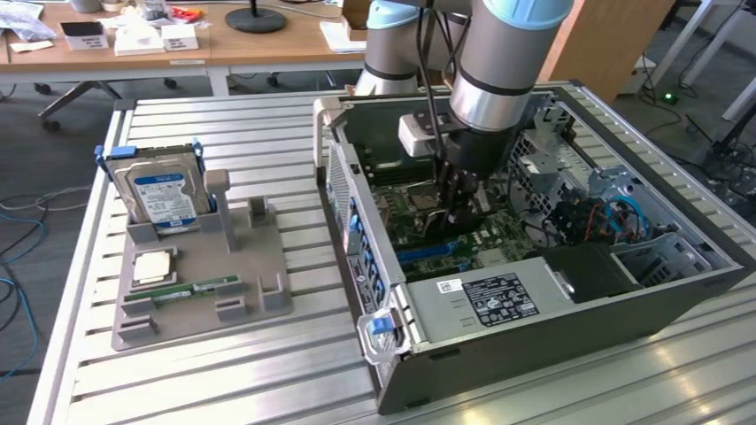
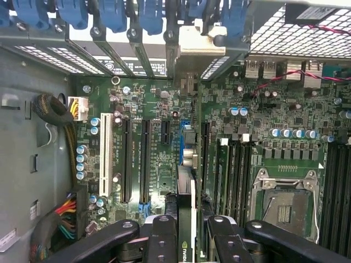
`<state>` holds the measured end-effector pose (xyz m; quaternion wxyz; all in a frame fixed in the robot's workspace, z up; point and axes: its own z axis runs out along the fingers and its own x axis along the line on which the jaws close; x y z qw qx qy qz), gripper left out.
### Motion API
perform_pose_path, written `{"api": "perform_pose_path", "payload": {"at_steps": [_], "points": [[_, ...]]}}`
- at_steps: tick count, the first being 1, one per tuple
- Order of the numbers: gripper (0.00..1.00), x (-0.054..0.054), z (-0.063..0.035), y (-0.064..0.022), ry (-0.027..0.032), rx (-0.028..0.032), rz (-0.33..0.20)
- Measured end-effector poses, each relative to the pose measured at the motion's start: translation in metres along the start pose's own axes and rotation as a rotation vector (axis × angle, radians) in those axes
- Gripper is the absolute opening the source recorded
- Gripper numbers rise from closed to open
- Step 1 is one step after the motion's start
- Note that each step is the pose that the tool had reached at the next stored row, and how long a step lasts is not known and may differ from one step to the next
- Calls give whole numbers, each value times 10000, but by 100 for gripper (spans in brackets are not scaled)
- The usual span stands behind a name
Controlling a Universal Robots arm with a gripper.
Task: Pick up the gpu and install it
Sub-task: 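Insert the gpu into the slot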
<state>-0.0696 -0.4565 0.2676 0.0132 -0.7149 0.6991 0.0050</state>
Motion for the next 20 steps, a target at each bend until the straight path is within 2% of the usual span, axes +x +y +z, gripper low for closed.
{"api": "perform_pose_path", "payload": {"at_steps": [20], "points": [[26,11,11,35,1,0,2]]}}
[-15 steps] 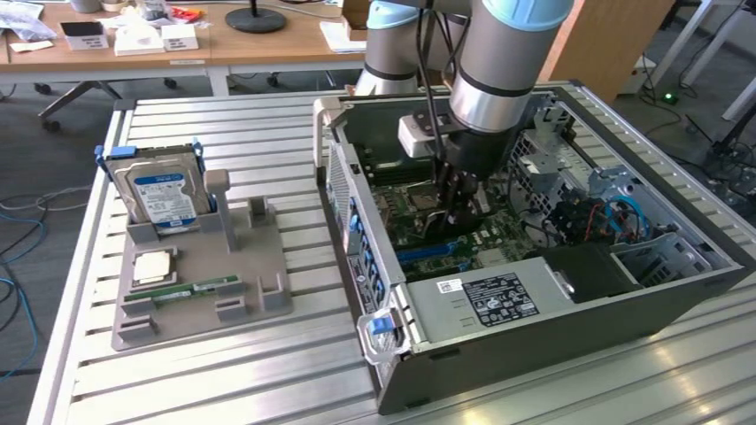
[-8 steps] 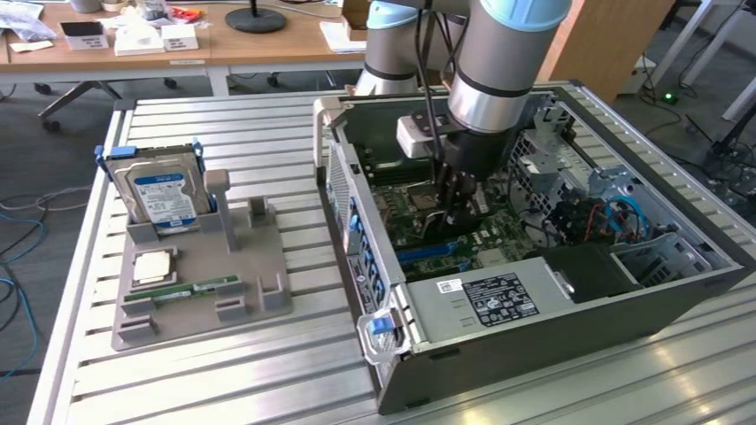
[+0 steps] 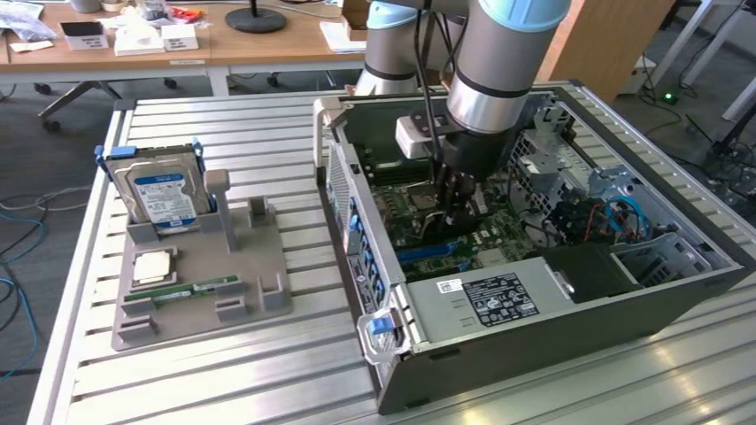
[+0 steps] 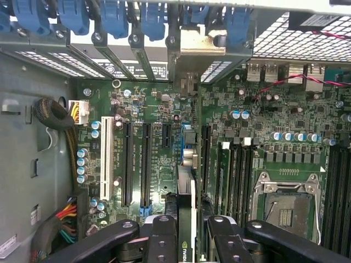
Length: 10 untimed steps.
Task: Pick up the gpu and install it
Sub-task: 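Insert the gpu into the slot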
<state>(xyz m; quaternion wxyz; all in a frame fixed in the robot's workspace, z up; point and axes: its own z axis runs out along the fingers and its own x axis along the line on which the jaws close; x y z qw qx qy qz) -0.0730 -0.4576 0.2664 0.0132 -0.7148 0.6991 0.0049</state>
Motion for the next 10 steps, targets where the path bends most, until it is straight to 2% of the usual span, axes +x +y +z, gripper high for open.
{"api": "perform_pose_path", "payload": {"at_steps": [10], "points": [[26,0,26,16,0,0,0]]}}
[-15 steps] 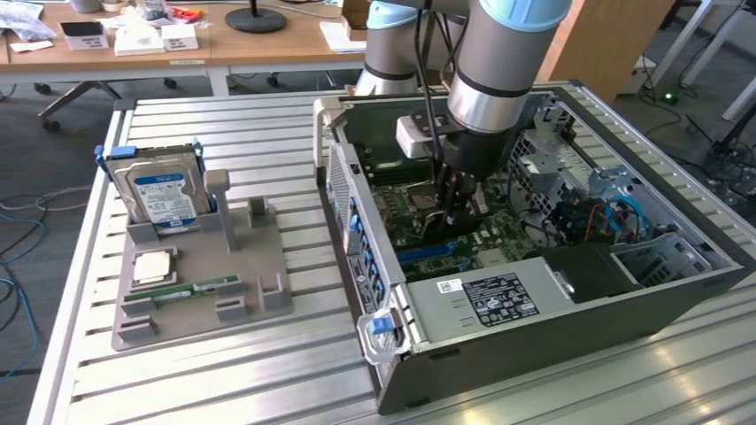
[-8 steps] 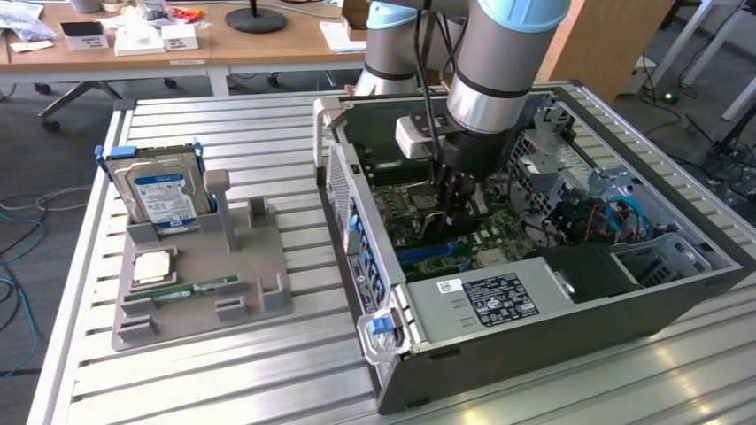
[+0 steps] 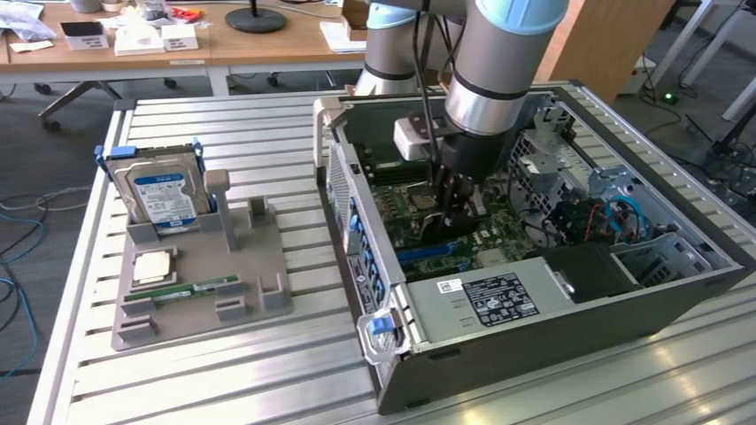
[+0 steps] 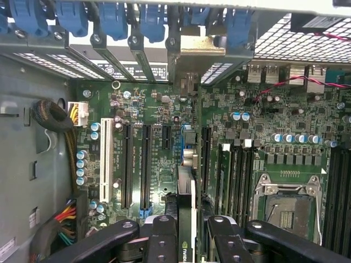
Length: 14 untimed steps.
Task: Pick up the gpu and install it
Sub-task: 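Insert the gpu into the slot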
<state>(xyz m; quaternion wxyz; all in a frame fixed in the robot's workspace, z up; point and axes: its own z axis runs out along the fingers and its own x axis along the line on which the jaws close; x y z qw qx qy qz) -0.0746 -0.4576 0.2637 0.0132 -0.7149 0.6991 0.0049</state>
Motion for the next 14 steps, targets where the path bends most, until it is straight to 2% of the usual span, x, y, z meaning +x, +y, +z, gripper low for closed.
{"api": "perform_pose_path", "payload": {"at_steps": [8,14], "points": [[26,-3,33,9,-1,1,-2],[26,-13,44,20,2,28,-29]]}}
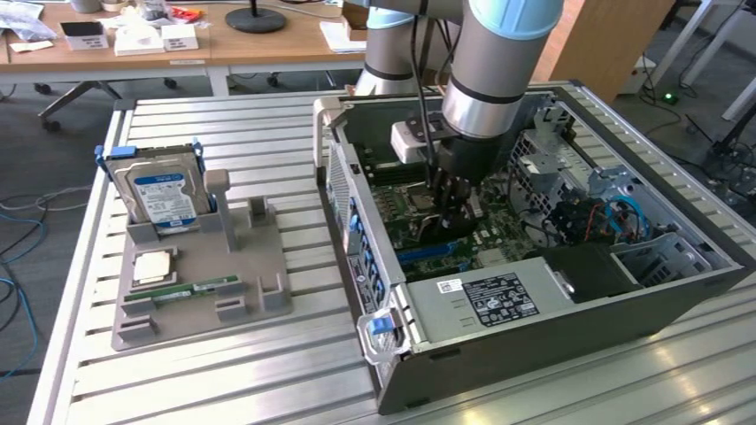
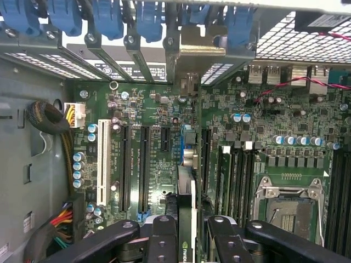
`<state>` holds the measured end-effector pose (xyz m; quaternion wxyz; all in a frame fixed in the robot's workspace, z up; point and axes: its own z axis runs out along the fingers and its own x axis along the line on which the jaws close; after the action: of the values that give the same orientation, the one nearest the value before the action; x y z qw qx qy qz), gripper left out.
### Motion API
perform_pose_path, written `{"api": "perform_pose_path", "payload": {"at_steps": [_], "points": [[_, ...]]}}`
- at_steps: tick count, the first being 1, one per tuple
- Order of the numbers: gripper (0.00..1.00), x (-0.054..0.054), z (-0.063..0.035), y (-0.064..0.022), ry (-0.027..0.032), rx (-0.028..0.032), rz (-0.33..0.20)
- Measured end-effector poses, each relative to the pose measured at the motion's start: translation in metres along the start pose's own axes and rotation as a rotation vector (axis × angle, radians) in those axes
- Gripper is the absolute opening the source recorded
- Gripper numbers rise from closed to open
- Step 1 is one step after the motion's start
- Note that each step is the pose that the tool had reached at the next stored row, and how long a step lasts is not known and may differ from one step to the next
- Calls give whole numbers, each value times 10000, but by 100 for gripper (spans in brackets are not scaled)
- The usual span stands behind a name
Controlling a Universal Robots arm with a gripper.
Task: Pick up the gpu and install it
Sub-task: 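Insert the gpu into the slot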
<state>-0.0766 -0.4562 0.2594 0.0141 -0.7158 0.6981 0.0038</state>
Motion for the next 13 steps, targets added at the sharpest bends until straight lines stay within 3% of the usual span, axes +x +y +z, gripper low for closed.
{"api": "perform_pose_path", "payload": {"at_steps": [13], "points": [[26,0,31,16,-3,2,-57]]}}
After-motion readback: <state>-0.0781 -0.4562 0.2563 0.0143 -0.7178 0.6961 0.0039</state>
